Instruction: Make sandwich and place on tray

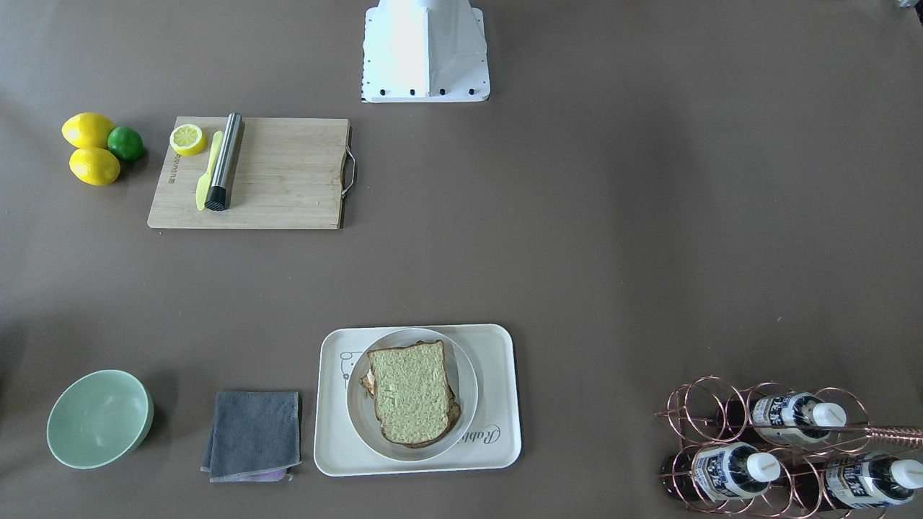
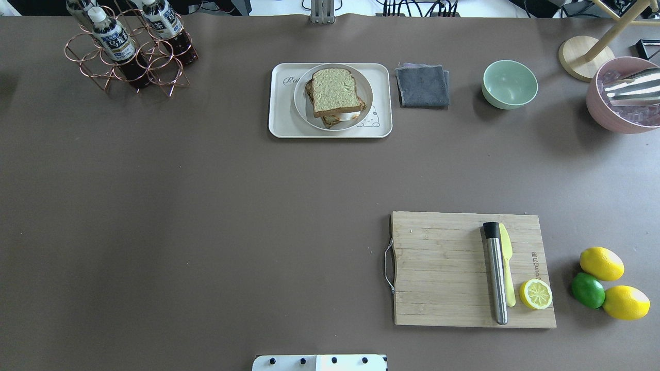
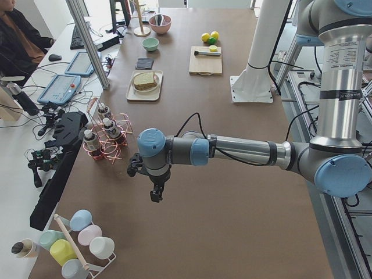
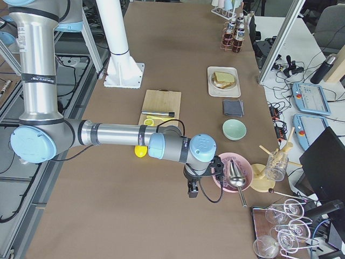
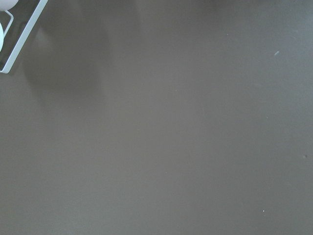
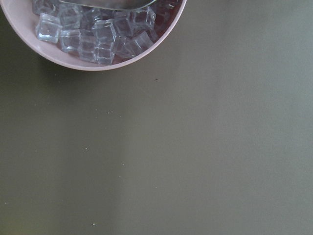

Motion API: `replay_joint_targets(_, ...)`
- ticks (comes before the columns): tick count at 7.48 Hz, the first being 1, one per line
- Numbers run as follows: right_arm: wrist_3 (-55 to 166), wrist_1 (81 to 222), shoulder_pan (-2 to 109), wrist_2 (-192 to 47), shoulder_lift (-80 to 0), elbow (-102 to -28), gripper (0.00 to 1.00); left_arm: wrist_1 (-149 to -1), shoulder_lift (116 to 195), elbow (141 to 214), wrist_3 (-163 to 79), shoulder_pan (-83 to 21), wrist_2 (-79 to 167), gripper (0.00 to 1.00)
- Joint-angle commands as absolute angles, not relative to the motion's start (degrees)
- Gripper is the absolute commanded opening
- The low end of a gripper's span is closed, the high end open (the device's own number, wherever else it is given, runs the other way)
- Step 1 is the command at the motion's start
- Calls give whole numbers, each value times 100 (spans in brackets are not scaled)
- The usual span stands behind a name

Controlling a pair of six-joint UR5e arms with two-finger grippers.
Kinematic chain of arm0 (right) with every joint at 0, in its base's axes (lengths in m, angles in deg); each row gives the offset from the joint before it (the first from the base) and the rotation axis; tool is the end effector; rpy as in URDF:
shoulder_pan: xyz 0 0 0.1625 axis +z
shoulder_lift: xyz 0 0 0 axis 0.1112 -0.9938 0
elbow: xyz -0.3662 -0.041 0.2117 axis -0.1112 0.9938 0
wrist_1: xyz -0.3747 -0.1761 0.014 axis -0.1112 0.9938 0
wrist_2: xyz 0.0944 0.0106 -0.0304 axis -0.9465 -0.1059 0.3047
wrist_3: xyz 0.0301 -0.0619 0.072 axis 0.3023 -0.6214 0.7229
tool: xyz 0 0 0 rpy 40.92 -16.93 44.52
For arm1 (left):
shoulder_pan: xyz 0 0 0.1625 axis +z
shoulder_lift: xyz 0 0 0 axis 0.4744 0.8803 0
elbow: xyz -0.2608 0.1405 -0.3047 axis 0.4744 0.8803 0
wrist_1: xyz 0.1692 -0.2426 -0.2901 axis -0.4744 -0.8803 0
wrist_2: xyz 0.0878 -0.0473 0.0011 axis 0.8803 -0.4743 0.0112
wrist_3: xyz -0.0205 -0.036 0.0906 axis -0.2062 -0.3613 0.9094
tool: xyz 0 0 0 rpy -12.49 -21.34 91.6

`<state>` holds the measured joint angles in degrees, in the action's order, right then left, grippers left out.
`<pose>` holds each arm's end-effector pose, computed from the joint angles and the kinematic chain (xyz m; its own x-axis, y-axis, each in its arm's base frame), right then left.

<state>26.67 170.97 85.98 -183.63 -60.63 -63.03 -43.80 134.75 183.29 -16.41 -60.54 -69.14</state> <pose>0.0835 -0.4767 0.6669 0.7051 -0.1066 0.7011 0.1108 0.9931 0.0395 -0.0538 -0.4849 0.6171 0.6950 0.2192 -0.6848 -0.1555 0.9757 0.1544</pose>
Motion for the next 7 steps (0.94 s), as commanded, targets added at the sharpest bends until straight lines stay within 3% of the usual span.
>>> replay_joint_targets(1,2660,17081,8538,-18341,-6004,-6306,100,-4385,13492,18336,-1643,-6054,-6913,98)
replay_joint_targets(7,2659,17081,8511,-18350,-6074,-6314,100,-4394,13501,18336,-1625,-6054,-6913,98)
